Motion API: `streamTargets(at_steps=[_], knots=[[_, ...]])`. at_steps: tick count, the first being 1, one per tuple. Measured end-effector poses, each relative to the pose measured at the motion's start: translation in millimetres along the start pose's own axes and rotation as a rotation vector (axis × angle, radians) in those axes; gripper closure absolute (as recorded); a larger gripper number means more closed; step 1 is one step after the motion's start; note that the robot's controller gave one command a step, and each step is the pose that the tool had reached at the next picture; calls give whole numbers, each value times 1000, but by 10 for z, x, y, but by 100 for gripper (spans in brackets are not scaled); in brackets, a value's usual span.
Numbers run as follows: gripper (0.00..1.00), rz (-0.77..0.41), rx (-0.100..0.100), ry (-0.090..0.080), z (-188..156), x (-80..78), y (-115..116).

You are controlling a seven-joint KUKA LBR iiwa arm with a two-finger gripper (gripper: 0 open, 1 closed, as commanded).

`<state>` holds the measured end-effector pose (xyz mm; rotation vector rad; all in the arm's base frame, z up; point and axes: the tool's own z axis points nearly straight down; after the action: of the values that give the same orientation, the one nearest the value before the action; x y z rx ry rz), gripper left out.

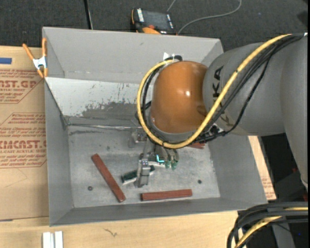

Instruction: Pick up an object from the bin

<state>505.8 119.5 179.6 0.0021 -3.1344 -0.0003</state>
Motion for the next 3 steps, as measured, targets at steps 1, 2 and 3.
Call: streamTargets(at_steps=[1, 2, 3], knots=[[0, -69, 2, 0, 1145, 19, -303], [100, -69, -1, -6, 1101, -1, -290], [100, -38, -2, -16, -2, -9, -215]])
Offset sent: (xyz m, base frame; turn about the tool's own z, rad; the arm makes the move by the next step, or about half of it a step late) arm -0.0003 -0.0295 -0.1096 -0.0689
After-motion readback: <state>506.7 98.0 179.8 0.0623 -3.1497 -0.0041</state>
